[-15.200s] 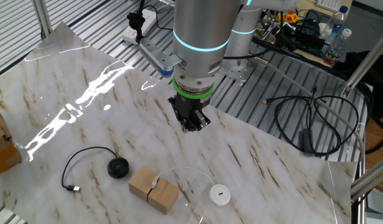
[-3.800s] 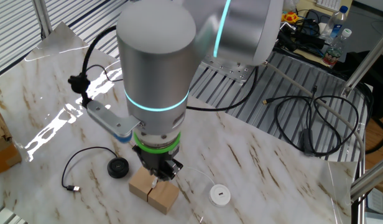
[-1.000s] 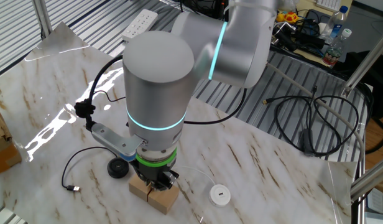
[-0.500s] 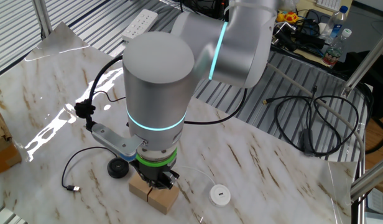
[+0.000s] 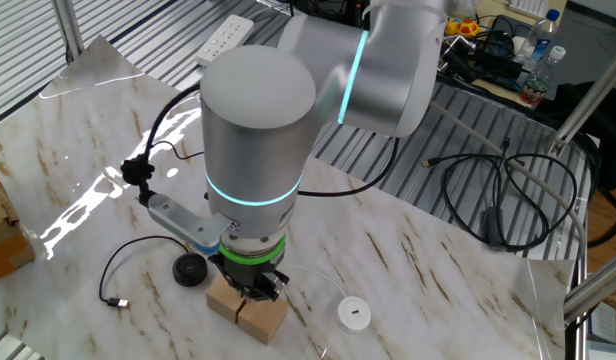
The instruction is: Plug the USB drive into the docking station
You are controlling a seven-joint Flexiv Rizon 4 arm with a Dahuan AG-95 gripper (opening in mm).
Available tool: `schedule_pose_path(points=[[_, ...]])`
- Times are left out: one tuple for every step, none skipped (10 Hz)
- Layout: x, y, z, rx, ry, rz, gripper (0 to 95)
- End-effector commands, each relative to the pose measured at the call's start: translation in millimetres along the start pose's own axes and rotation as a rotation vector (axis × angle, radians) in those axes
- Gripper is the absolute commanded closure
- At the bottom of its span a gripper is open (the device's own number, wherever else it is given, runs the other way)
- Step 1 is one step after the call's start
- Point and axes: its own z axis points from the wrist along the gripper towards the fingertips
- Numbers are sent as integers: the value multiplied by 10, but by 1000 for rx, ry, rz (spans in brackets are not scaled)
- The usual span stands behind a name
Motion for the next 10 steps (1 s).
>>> schedule_pose_path(points=[[29,-17,-101,2,20,14,950],[36,-35,-158,6,30,21,950],[42,-43,-189,7,39,25,950],[77,-77,-280,9,49,33,950],[130,-127,-321,19,48,26,950],[166,-170,-332,23,48,18,950],[235,-252,-337,28,50,9,950],[275,-299,-334,31,49,5,950],[343,-385,-323,32,52,-2,950],[397,-461,-304,36,62,5,950]])
